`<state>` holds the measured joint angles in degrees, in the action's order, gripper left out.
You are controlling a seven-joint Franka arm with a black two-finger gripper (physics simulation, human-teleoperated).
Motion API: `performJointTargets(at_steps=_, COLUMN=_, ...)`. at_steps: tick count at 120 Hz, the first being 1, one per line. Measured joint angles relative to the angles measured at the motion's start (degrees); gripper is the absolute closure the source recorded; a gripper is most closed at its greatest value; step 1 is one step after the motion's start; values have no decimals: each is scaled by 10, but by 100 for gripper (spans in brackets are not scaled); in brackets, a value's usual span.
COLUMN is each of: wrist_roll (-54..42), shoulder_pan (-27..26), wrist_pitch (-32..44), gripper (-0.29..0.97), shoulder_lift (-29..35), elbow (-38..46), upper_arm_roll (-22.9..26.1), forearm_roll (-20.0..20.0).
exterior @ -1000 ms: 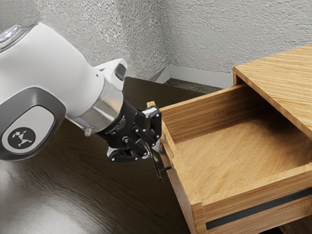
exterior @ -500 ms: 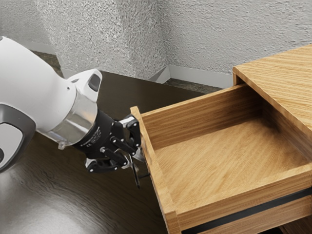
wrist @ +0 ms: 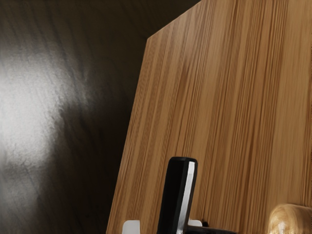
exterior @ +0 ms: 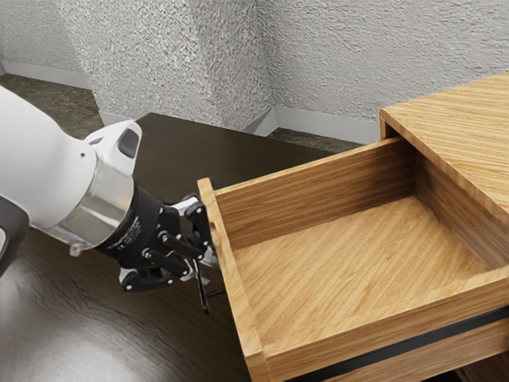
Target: Pull the drawer handle with one arm to open the drawer
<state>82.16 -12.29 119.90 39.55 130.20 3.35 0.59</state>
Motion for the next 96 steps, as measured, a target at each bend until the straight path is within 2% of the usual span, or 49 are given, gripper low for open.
performJointTargets(at_steps=32, wrist_roll=0, shoulder_pan=-1, wrist_pitch=0, gripper=78, shoulder_lift=10, elbow=5, upper_arm_roll=0, forearm_roll=-1)
performJointTargets(at_steps=56, wrist_roll=-8, shoulder_pan=-2, wrist_pitch=0, gripper=35, shoulder_lift=27, elbow=5, upper_arm_roll=0, forearm_roll=-1)
performJointTargets(at_steps=76, wrist_roll=-14, shoulder_pan=-8, wrist_pitch=-2, gripper=15, shoulder_lift=60, elbow=-7, upper_arm_roll=15, forearm_roll=-2)
performJointTargets(at_steps=80, wrist_roll=-15, shoulder_pan=-14, wrist_pitch=-5, gripper=13, shoulder_lift=60, elbow=-33, upper_arm_roll=20, forearm_roll=-3)
performJointTargets(at_steps=86, wrist_roll=-16, shoulder_pan=-28, wrist_pitch=-25, gripper=10, shoulder_lift=37, elbow=-137, upper_arm_roll=31, forearm_roll=-3)
performJointTargets(at_steps=96, wrist_roll=-18, shoulder_pan=-69, wrist_pitch=-74, gripper=7, shoulder_lift=-44, elbow=-297, upper_arm_roll=45, forearm_roll=-3)
